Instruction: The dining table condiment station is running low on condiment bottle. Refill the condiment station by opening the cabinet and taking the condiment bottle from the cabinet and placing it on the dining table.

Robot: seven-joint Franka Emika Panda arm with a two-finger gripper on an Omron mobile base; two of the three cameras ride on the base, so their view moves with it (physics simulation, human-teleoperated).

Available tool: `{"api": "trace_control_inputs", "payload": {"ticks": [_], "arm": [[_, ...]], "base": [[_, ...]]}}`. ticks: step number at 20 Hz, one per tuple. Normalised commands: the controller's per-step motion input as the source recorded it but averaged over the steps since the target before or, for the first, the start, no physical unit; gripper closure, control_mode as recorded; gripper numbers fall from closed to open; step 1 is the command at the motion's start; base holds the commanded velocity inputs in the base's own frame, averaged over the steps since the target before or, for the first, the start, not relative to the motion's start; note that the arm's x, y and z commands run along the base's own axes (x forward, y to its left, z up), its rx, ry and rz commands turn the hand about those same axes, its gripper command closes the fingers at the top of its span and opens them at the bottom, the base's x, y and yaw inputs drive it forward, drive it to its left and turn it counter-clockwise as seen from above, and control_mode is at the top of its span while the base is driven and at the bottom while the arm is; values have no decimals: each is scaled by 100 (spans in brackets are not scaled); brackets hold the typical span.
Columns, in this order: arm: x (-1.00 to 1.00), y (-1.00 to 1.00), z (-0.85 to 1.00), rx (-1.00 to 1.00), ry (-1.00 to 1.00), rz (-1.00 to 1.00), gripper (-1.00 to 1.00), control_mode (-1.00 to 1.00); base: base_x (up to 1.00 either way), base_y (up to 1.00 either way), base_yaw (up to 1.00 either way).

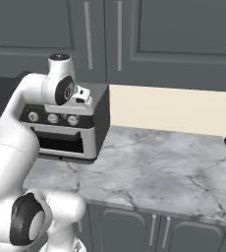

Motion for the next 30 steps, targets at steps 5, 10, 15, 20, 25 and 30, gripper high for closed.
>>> {"api": "trace_control_inputs", "payload": {"ticks": [5,10,15,20,25,30], "arm": [[-65,-1,5,0,-48,0,-100,-100],[-43,-13,51,0,-83,0,-100,-100],[0,-44,81,17,-72,0,-100,-100],[16,-37,72,20,-62,0,-100,-100],[38,-11,32,18,-53,0,-100,-100],[46,0,-2,5,-21,-1,-100,-100]], "base": [[0,0,0],[0,0,0],[0,0,0],[0,0,0],[0,0,0],[0,0,0]]}}
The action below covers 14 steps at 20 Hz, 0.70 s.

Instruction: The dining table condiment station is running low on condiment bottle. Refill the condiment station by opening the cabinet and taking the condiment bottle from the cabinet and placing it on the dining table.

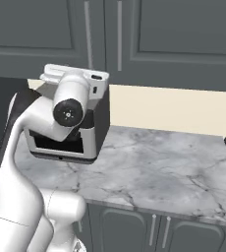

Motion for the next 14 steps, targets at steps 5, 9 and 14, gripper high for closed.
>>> {"api": "trace_control_inputs", "payload": {"ticks": [5,9,14], "arm": [[52,0,0,0,-9,-2,-100,-100],[46,0,21,0,-13,0,-100,-100],[55,0,23,-2,-6,0,-100,-100]], "base": [[0,0,0],[0,0,0],[0,0,0]]}}
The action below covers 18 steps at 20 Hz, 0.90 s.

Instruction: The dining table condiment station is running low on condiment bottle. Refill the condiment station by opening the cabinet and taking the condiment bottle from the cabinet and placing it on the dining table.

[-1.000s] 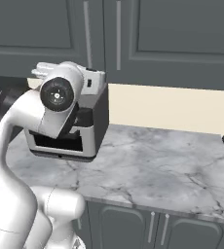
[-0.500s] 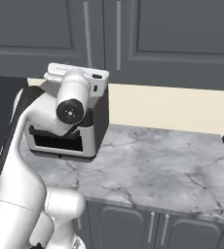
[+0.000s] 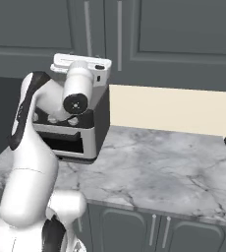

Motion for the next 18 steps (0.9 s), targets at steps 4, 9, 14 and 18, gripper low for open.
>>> {"api": "trace_control_inputs", "payload": {"ticks": [4,9,14,18], "arm": [[49,-1,6,0,-4,0,-100,-100],[45,0,0,0,0,0,-100,-100],[48,0,0,0,0,0,-100,-100],[58,4,0,-4,25,0,100,-100]], "base": [[0,0,0],[0,0,0],[0,0,0],[0,0,0]]}}
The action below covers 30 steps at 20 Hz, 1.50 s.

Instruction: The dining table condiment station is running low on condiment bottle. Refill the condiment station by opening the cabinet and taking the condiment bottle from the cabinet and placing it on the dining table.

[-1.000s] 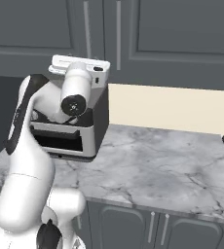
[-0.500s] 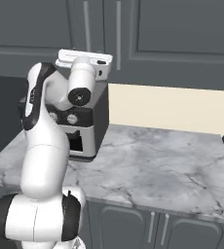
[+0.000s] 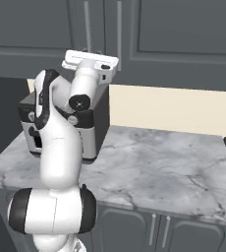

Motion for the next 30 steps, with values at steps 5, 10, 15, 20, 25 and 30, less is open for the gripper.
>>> {"api": "trace_control_inputs", "payload": {"ticks": [5,10,15,20,25,30], "arm": [[37,21,0,-7,22,0,100,-100],[9,30,21,-13,18,5,100,-100],[-4,7,68,-6,27,25,100,-100],[-1,21,35,-4,36,29,100,-100],[-21,36,3,0,31,33,100,-100],[-93,72,0,-6,10,32,100,-100]], "base": [[0,0,0],[0,0,0],[0,0,0],[0,0,0],[0,0,0],[0,0,0]]}}
